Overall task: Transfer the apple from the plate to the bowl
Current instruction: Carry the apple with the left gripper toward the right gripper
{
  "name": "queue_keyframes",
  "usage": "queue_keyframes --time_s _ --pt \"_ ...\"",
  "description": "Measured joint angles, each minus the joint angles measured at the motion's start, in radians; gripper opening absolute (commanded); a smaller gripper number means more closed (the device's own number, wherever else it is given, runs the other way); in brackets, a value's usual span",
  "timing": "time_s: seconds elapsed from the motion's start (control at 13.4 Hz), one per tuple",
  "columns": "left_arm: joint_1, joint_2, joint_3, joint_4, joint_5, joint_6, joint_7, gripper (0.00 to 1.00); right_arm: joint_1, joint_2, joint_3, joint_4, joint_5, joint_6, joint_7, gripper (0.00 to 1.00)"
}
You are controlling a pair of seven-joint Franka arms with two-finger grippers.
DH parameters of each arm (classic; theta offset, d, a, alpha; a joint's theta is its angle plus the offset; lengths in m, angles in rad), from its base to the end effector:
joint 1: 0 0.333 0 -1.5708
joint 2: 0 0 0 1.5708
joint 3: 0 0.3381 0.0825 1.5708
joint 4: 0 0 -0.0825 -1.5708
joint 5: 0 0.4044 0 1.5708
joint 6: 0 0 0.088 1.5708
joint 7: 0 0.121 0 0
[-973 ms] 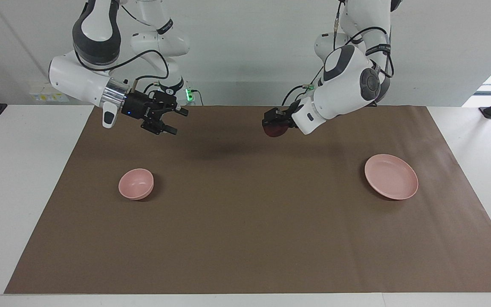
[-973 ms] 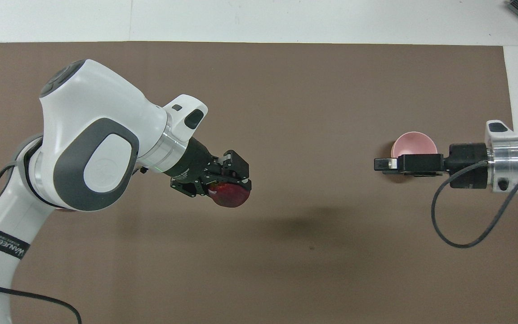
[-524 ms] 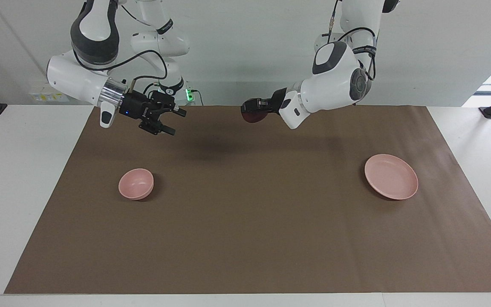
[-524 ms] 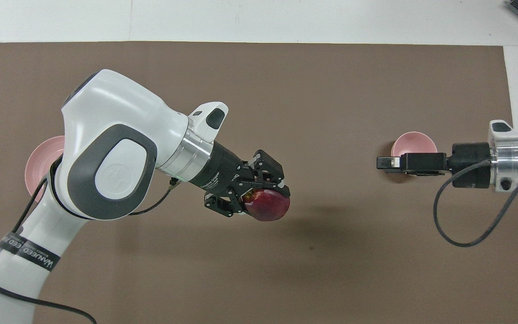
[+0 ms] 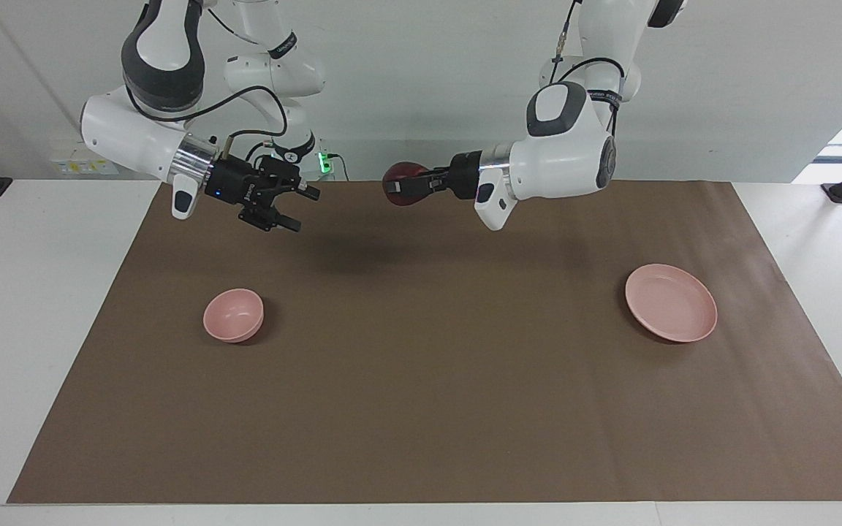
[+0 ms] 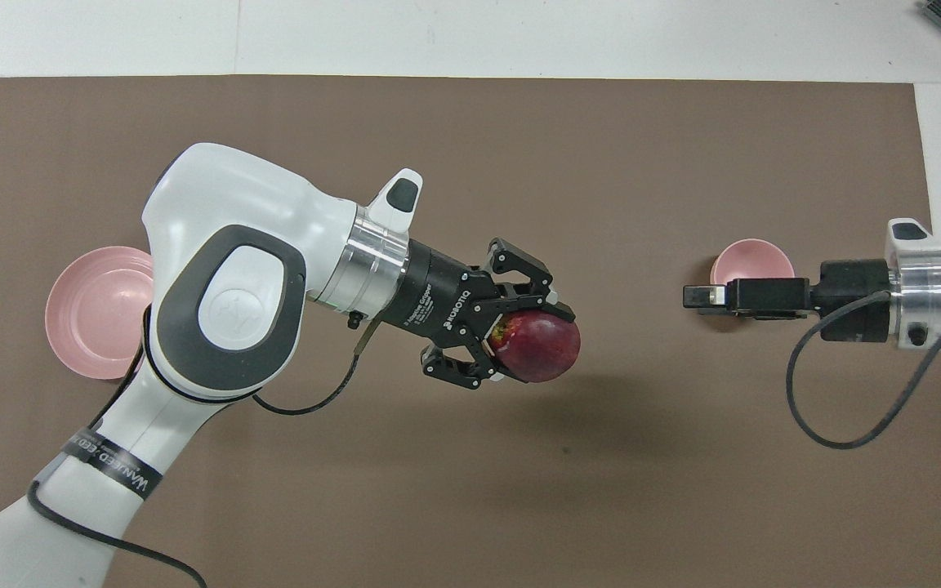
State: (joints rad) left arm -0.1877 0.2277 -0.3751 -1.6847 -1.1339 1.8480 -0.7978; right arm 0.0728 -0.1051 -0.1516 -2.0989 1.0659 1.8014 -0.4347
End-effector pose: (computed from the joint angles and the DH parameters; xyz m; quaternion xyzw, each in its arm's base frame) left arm 0.5260 -0.4052 0.5262 0.7960 0.2573 -0.3636 0.4099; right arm 0.5382 0.0411 0.4982 -0.8688 0.0087 -0.0419 0.4934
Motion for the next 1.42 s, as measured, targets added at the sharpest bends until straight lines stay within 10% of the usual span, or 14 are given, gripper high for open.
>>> queue_keyframes --time_s 1.42 --pt "-0.124 0.090 -0.125 -0.021 -0.374 0.347 -0.107 0.00 -0.014 -0.017 -0.001 -0.053 0.153 -0.132 0.071 1.00"
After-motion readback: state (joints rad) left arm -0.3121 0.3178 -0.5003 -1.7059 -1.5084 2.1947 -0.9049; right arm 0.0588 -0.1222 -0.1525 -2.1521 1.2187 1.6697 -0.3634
